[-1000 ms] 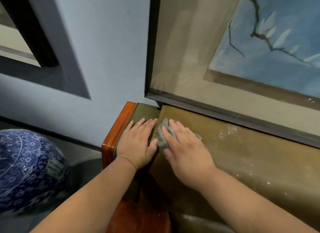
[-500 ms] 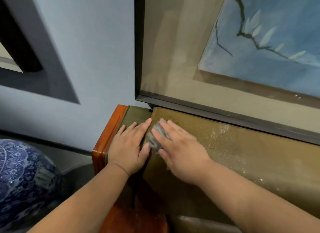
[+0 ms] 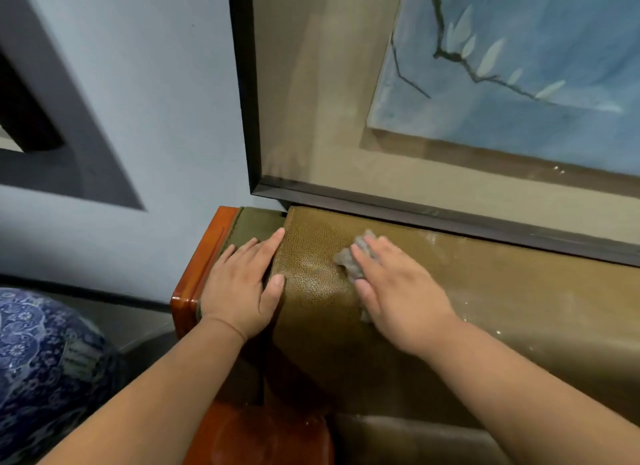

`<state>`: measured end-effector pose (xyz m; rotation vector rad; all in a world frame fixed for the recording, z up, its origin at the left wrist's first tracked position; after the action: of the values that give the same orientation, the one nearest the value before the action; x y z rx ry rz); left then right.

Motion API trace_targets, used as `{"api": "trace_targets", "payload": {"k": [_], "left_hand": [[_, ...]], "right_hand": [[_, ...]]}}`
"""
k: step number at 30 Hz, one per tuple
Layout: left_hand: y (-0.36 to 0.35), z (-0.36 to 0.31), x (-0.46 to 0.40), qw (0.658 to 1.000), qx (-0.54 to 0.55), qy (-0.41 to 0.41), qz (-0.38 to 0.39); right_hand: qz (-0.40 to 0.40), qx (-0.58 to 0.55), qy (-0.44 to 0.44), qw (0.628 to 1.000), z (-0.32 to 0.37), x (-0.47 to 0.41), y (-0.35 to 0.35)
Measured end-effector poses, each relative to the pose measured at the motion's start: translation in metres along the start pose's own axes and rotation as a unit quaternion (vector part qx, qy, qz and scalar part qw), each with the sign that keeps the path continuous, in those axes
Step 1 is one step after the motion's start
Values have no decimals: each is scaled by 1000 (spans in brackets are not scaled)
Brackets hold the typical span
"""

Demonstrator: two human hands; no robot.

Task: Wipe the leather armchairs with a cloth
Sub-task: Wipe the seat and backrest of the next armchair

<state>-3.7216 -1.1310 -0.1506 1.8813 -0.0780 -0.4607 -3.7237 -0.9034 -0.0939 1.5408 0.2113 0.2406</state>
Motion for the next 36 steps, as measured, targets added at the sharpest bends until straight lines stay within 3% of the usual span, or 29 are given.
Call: {"api": "trace_targets", "payload": {"k": [3, 5, 6, 9, 11, 15, 18, 19, 22, 24, 26, 29, 32, 33, 36], "left_hand": [[-4, -4, -1, 1000, 15, 6, 11], [0, -9, 5, 999, 45, 15, 3], [5, -12, 8, 998, 58, 28, -7], [31, -36, -10, 995, 58, 67, -48], [41, -67, -40, 996, 41, 52, -60], [24, -100, -65, 998, -48, 29, -24], [18, -100, -75, 996, -82, 20, -34], [15, -98, -78, 996, -81, 24, -29], [8, -96, -72, 994, -106, 27, 1], [15, -97, -67, 993, -114, 24, -17], [19, -95, -70, 994, -101, 25, -28], [14, -97, -78, 993, -108, 23, -30], [11, -99, -81, 993, -107, 22, -46], [10, -99, -79, 994, -99, 23, -39], [12, -102, -74, 994, -96, 18, -42]], "right_hand": [[-10, -10, -157, 988, -87, 11, 4], [7, -20, -213, 977, -81, 15, 1], [24, -24, -191, 981, -56, 17, 0], [64, -41, -8, 997, 29, 32, -8], [74, -38, 56, 995, 21, 29, -3], [27, -36, -76, 996, -107, 10, 14], [5, -40, -159, 986, -120, 1, 15], [3, -52, -151, 987, -96, -4, 15], [-21, -64, 4, 998, -1, -5, 5], [40, -84, 23, 995, -4, -7, 10], [51, -65, -30, 996, -63, -9, 9], [1, -33, -213, 977, -177, 22, 13], [8, -17, -332, 943, -195, 31, 11], [23, -30, -311, 950, -172, 21, 8], [55, -67, -137, 987, -75, -1, 1]]}}
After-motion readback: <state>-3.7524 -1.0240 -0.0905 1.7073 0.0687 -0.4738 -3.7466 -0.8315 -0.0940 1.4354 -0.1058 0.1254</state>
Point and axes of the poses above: each hand's wrist, its own x-axis away from the middle knuckle, its own y-axis out of the back of the hand, z = x × y, the point moved 9 cm from there along -x, towards the middle knuckle, and after that the axes turned 12 degrees about -y, right-handed, at the moved point
